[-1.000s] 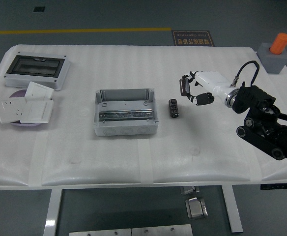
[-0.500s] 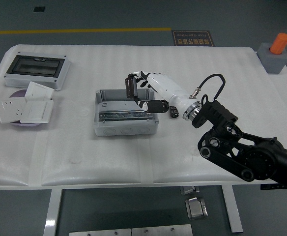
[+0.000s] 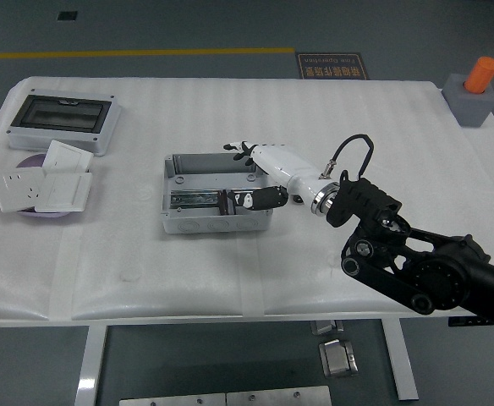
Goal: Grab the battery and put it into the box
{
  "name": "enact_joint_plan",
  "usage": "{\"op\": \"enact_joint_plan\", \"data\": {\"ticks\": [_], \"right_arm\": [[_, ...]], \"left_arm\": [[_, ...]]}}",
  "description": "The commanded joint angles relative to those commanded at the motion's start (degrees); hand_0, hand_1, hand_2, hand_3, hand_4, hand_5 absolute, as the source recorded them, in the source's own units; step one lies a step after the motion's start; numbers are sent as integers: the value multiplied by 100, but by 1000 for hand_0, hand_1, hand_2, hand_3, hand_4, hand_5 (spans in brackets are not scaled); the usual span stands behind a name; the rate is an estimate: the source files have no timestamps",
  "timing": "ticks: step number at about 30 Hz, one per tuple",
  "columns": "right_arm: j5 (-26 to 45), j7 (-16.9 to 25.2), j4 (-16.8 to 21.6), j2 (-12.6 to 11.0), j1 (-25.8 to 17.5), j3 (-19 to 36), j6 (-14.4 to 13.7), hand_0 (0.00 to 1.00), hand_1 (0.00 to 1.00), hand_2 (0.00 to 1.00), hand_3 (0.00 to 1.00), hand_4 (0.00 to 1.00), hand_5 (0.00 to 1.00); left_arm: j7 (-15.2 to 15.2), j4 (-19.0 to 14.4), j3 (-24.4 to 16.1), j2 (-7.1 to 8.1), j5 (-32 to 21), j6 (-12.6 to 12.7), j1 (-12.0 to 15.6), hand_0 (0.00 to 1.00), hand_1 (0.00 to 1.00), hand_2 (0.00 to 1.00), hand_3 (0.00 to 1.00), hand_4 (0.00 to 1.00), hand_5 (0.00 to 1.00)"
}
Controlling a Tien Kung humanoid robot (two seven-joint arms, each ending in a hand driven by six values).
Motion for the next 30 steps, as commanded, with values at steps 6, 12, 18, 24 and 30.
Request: {"op": "enact_joint_plan", "data": {"ticks": [6,12,18,24,30], "right_arm": [[111,44,-274,-127,101,-88,-15,960,904,938,998,960,498],[434,124,-877,-386,460,-627,24,969,906,934,998,985,521],[759,239,-1479,-438,859,-1319,33,964,898,928,998,985,519],[1023,330,-1963,-272,1125,-1984,14,957,886,914,998,985,522],[1237,413,-2352,-58,1285,-2504,3,931,849,874,984,976,520]], "left_arm": [[-22,0,31,-4,-29,4,-14,600,647,495,557,617,265],[-44,0,29,-2,-20,19,-23,600,648,493,556,616,264],[-62,0,44,-2,-19,26,-41,600,648,492,557,617,261],[-80,0,33,-6,2,34,-54,600,648,492,556,616,259],[-92,0,6,6,51,40,-61,600,648,491,557,613,254]]}}
